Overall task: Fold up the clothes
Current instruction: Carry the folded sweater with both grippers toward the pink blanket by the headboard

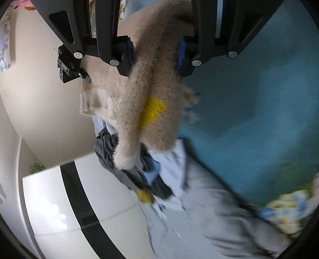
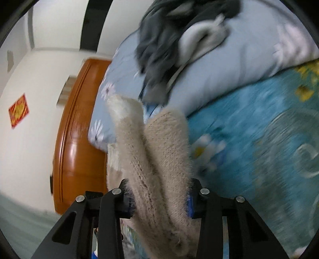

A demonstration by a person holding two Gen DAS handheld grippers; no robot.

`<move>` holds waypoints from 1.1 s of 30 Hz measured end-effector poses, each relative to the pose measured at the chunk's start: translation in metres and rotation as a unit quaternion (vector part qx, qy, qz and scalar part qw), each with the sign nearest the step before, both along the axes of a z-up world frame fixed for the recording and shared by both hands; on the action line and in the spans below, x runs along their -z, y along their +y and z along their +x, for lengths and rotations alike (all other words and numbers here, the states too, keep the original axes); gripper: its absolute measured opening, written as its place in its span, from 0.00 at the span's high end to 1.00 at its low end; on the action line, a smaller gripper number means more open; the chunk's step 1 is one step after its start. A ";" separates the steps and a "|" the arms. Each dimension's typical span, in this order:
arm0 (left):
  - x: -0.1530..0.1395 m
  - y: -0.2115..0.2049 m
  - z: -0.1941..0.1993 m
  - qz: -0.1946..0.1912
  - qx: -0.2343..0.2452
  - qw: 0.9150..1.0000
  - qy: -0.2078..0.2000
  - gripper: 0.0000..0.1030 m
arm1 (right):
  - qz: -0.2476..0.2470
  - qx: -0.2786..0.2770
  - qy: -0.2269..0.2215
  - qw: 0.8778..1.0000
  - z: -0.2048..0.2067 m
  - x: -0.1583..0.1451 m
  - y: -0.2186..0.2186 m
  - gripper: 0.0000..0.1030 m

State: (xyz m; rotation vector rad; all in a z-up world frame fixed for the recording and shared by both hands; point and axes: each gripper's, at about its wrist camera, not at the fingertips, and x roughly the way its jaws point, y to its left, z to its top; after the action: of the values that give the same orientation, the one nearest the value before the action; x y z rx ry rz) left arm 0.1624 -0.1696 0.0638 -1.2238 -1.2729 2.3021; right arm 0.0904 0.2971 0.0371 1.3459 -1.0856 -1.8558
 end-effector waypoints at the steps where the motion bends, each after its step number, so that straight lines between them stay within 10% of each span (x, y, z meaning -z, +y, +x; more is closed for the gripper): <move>1: -0.002 -0.011 0.016 -0.008 -0.007 1.000 -0.001 0.66 | -0.002 -0.011 0.000 1.000 0.003 -0.001 -0.013 0.62; 11: 0.034 -0.064 0.086 0.001 -0.066 0.997 -0.050 0.66 | -0.002 -0.055 -0.055 0.997 0.019 0.049 -0.098 0.62; 20: 0.112 -0.066 0.108 0.078 -0.102 0.987 -0.095 0.61 | 0.017 -0.024 -0.135 0.990 0.040 0.115 -0.078 0.62; 33: 0.110 -0.063 0.100 0.067 -0.094 0.990 -0.079 0.60 | 0.025 0.009 -0.132 0.991 0.041 0.109 -0.079 0.61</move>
State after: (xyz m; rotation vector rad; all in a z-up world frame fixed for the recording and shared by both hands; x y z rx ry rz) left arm 0.2621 -0.2323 -0.0461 -1.3126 -1.6340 2.2363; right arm 0.1313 0.2178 -0.0717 1.6507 -1.1909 -1.7640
